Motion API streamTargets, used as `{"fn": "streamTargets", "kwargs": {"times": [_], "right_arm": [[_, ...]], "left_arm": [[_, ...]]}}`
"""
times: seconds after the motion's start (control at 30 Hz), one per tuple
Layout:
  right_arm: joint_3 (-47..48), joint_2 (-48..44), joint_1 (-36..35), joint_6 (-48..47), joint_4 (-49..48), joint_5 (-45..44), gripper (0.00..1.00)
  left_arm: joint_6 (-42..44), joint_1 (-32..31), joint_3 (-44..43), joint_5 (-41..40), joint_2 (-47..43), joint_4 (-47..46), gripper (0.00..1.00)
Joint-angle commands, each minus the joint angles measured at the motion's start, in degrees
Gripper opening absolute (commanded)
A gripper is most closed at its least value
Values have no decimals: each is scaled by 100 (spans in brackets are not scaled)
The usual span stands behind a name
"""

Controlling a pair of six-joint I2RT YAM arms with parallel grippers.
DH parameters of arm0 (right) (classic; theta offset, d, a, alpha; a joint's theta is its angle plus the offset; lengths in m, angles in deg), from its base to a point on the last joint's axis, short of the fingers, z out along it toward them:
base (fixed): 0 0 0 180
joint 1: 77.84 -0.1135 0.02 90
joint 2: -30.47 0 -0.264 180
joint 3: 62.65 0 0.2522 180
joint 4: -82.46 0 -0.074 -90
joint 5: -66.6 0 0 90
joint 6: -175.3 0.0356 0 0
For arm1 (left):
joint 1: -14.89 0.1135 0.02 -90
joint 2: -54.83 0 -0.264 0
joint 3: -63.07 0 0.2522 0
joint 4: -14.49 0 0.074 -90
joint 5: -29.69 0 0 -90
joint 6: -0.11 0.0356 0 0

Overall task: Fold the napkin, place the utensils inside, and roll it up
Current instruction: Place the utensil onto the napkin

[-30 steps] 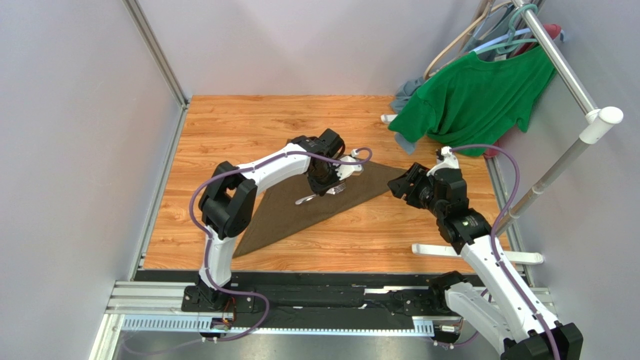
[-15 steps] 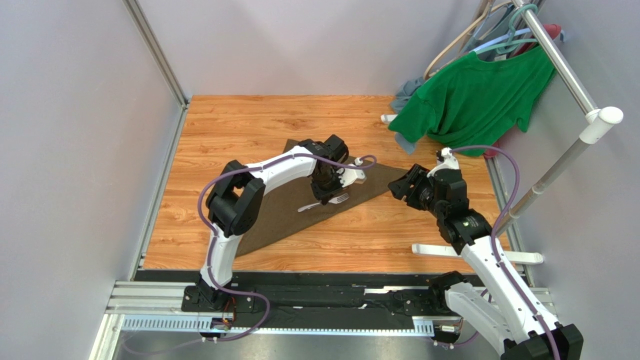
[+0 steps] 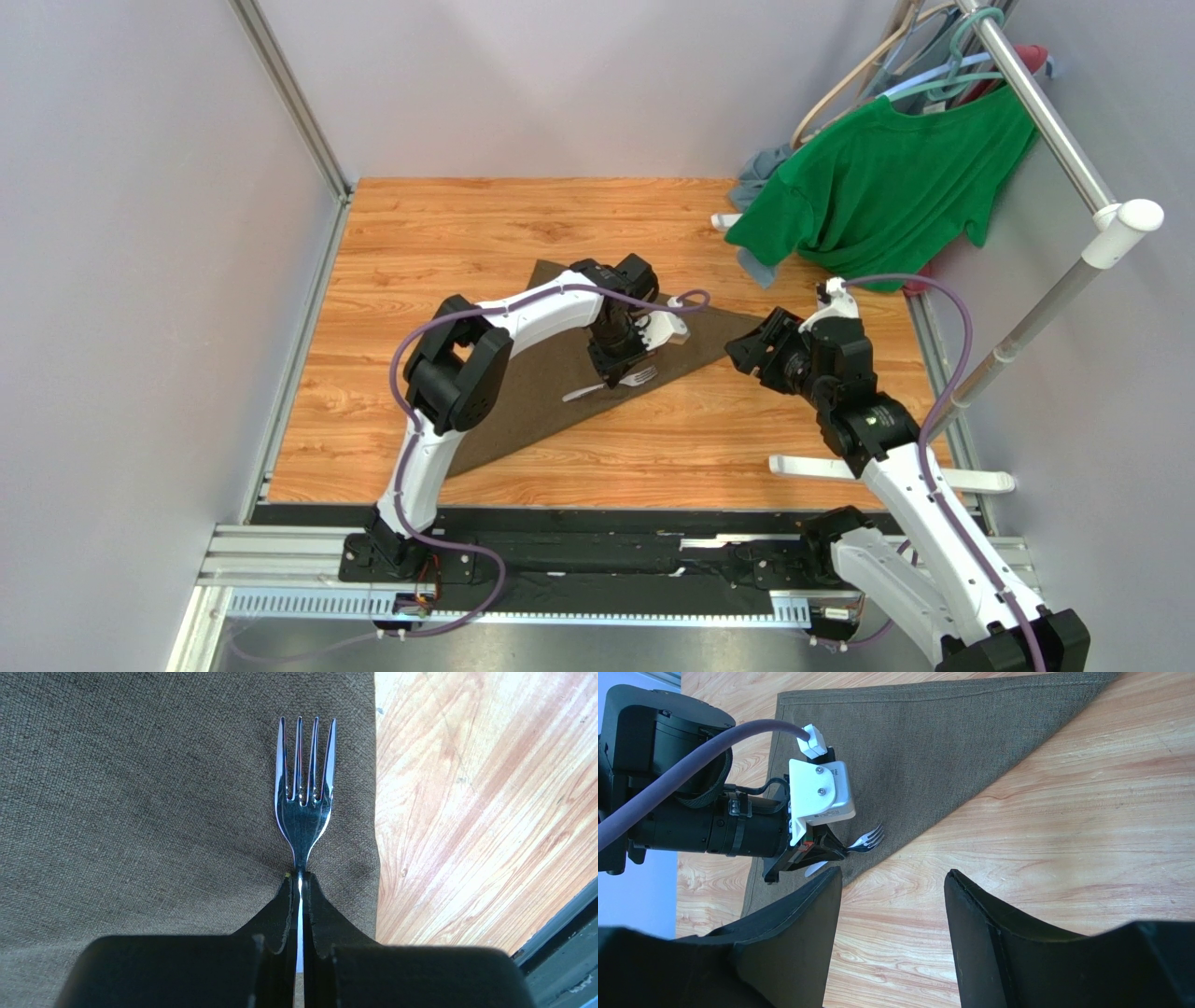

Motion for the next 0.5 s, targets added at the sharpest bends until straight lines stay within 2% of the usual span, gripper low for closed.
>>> {"fn": "streamTargets", "kwargs": {"times": [0.0, 0.47], "right_arm": [[-58, -138, 16, 34, -49, -26, 60], [-102, -181, 16, 69, -31, -18, 60]], "left_arm": [[-219, -35, -295, 91, 102, 183, 0], [-474, -26, -576, 38, 331, 324, 0]]}}
